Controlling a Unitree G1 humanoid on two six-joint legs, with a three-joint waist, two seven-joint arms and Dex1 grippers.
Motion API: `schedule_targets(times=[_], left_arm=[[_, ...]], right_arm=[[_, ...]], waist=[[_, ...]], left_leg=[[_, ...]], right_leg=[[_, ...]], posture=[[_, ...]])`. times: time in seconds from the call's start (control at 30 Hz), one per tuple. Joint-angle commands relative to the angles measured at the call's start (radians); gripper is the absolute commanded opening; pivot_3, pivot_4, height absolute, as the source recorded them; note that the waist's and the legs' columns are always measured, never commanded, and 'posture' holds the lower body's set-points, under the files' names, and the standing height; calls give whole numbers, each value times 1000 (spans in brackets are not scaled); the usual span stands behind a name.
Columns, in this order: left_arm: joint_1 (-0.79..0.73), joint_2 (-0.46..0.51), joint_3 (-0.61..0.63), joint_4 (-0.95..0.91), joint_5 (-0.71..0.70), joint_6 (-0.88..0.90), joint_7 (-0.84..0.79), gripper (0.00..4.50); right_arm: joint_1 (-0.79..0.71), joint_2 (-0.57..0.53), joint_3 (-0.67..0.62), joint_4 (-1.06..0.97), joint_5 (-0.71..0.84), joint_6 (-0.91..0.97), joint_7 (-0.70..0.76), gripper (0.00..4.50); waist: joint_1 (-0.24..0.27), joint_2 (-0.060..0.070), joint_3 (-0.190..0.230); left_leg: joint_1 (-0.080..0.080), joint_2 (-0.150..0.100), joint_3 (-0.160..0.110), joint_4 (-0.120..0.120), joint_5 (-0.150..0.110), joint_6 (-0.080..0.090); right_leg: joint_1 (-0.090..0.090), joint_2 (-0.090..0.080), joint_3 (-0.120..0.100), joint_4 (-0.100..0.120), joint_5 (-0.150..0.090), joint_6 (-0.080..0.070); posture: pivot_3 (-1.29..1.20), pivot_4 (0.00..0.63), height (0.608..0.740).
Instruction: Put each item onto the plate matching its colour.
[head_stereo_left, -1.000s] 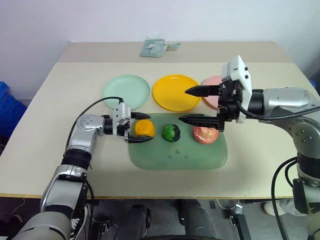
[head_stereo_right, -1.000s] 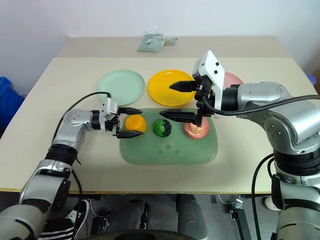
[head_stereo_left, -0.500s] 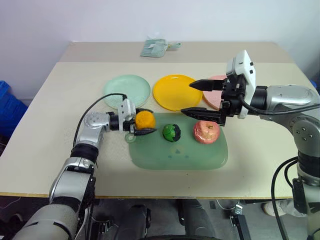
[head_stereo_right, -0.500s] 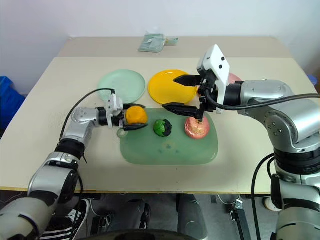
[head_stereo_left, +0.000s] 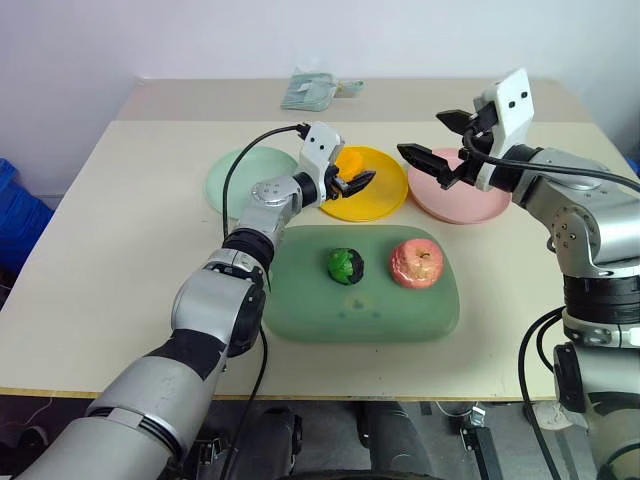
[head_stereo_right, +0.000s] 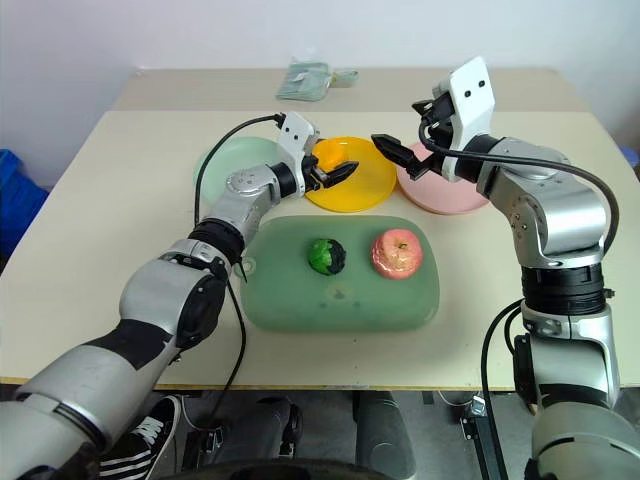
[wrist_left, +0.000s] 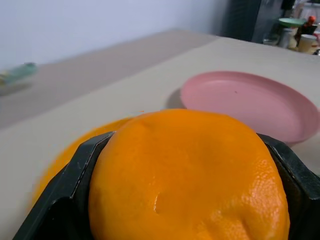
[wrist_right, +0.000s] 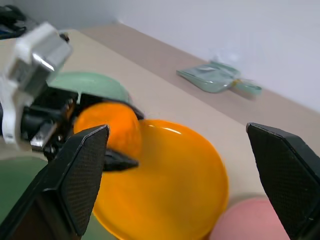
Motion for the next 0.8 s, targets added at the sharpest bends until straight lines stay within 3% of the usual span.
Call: schedule_targets(times=[0.03,0.17,0.3,0.43,0.63,0.73,0.8], left_arm=[[-27,-36,28,29,25,15,147,4360],[-33,-48,10,35,80,-13,249,4461],[-44,-26,34,20,74,-65,191,4461],[-57,32,158,-39,-89,-50,-136,4461],[84,169,137,-262,-225,170,-806,4461],[195,203,76,-416,-245,307,-942,4461],[284,211,16,-489,-179,211,-924,4461]], right_arm=[[12,-6,-52,-104,15,13,-14,4500],[42,-15,-86,-158,31,49,-20,4500],[46,-13,-100,-172,37,58,-21,4500],[42,-14,-108,-170,45,56,-7,4500],[60,-25,-90,-173,71,53,67,4500],[53,-24,-74,-167,75,42,106,4500],[51,-26,-64,-167,84,43,135,4500]], waist=[[-2,0,0],[-1,0,0],[-3,0,0],[-8,0,0],[-14,1,-1],[-14,1,-1],[-8,1,-1]], left_leg=[[-1,0,-1,0,1,-1],[-1,0,-1,1,2,-3],[0,0,-1,1,4,-4],[1,0,-1,1,6,-5],[2,1,-1,0,6,-5],[3,1,-1,1,5,-4],[2,1,-2,2,5,-3]], right_leg=[[-1,0,0,1,0,0],[-1,0,-1,2,1,1],[0,0,0,2,2,3],[0,0,0,2,3,2],[1,1,-1,4,3,2],[3,1,0,3,3,2],[3,1,0,3,3,2]], posture=[[0,150,740],[0,150,740],[0,150,740],[0,150,740],[0,150,740],[0,150,740],[0,150,740]])
